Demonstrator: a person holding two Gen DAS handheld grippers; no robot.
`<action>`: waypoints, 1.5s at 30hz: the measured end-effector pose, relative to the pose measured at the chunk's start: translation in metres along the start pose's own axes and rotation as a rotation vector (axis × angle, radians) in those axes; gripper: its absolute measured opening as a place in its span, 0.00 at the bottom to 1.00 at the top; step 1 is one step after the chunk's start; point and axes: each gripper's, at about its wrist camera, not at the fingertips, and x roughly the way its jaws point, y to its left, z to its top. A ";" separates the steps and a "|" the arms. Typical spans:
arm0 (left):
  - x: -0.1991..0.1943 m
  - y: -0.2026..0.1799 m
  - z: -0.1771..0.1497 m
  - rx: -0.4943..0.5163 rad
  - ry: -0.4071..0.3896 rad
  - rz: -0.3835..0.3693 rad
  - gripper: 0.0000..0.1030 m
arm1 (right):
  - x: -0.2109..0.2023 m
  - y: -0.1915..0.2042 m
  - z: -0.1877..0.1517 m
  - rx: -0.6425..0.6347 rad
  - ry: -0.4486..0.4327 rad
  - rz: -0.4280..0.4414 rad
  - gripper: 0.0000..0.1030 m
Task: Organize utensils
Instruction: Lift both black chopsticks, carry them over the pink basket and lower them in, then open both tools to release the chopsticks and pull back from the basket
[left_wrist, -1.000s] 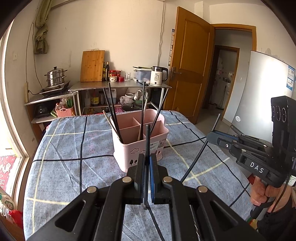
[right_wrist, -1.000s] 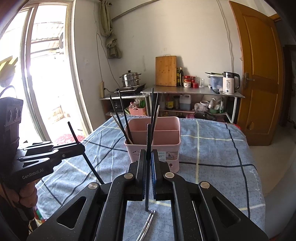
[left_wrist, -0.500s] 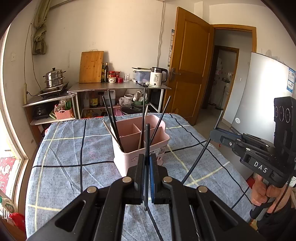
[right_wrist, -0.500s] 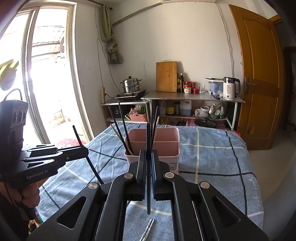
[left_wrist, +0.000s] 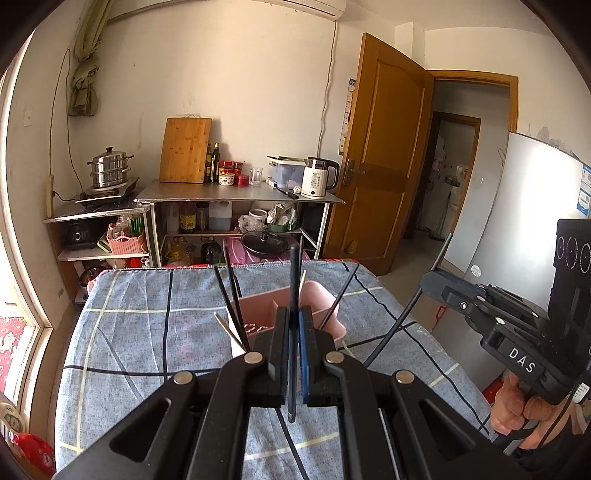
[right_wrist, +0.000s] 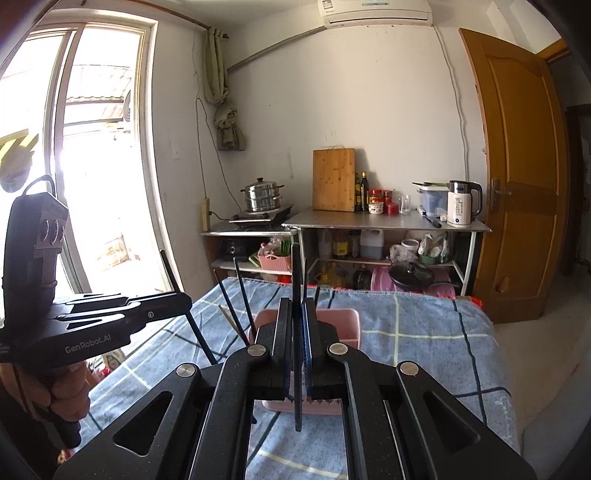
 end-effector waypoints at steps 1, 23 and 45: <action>0.001 0.001 0.005 -0.002 -0.007 0.002 0.05 | 0.002 0.000 0.005 0.001 -0.012 0.003 0.05; 0.034 0.033 0.038 -0.058 -0.083 0.020 0.05 | 0.053 0.011 0.029 0.005 -0.073 0.008 0.05; 0.064 0.027 -0.011 -0.048 0.045 0.025 0.09 | 0.078 -0.007 -0.027 0.046 0.125 0.022 0.05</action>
